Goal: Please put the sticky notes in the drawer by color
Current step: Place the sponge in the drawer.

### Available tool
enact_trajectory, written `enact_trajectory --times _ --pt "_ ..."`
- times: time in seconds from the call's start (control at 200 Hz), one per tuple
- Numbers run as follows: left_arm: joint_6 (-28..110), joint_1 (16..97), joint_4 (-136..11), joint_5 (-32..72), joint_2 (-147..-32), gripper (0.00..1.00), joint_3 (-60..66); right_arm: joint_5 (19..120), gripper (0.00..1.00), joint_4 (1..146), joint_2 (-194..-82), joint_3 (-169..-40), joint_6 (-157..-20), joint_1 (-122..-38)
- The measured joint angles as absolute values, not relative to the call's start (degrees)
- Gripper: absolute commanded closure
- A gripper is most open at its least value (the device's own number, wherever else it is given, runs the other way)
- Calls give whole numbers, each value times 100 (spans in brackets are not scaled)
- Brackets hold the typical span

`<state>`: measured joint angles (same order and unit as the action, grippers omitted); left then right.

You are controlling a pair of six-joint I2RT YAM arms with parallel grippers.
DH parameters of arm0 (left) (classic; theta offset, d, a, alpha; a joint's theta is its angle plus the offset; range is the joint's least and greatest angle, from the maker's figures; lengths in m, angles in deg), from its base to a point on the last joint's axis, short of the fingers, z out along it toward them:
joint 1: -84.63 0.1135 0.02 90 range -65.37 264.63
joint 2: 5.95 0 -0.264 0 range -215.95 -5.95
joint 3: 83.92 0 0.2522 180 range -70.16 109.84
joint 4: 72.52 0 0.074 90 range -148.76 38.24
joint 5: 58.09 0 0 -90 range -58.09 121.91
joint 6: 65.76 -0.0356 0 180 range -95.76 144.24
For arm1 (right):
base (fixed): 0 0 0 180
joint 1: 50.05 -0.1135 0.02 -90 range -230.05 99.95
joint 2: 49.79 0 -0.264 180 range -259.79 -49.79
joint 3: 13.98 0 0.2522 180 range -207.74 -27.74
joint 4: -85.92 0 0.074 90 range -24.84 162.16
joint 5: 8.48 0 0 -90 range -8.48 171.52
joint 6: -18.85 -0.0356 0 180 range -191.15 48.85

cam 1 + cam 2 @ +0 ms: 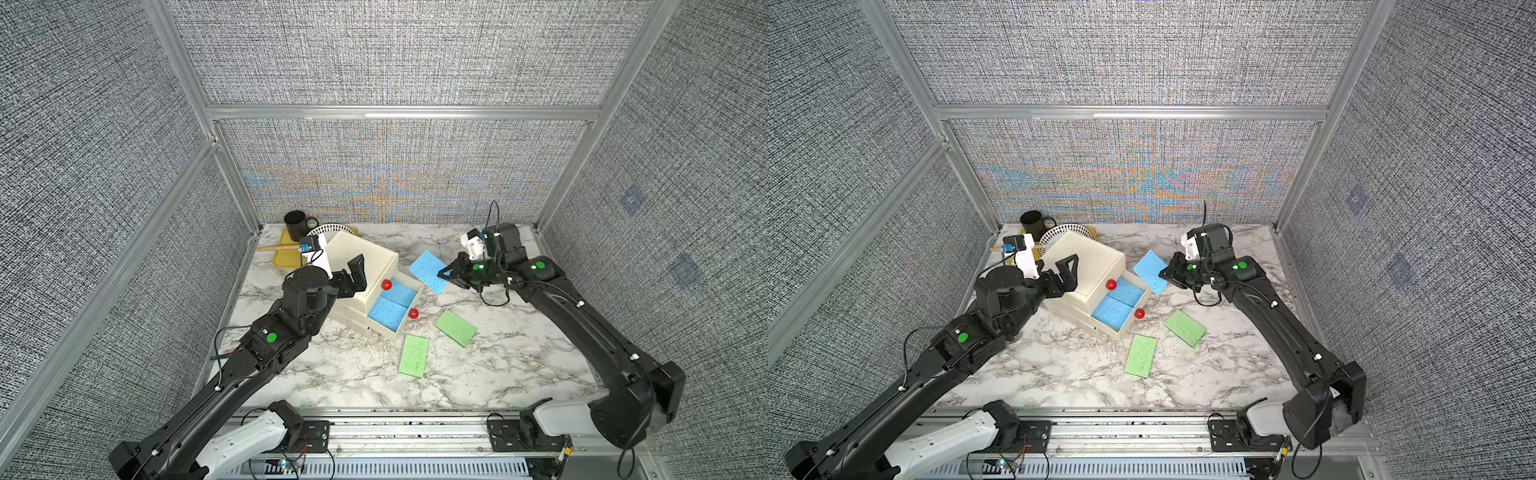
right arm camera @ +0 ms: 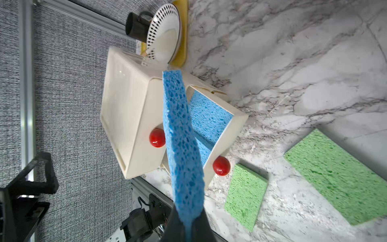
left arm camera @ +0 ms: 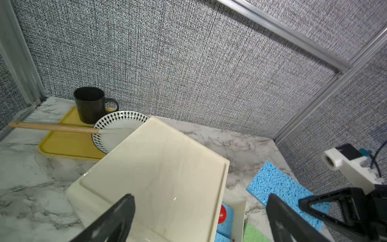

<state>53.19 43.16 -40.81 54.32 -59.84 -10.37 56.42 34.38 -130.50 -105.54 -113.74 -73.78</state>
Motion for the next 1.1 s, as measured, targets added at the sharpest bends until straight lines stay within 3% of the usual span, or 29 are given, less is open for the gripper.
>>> enact_trajectory --times 0.681,0.976,1.046,1.101 --pt "4749 4316 -3891 5229 -6130 0 -1061 5036 100 3043 -15137 -11601 -11090 -8134" --pt "4582 4316 -3893 5231 -6176 0 -1061 4675 100 3307 -15360 -11577 -11175 -8480" --pt "4572 4316 -3893 5231 -6187 0 -1061 4667 78 3340 -15406 -11538 -11205 -8521" --pt "4569 4316 -3893 5231 -6209 0 -1061 4678 74 3338 -15448 -11542 -11225 -8569"
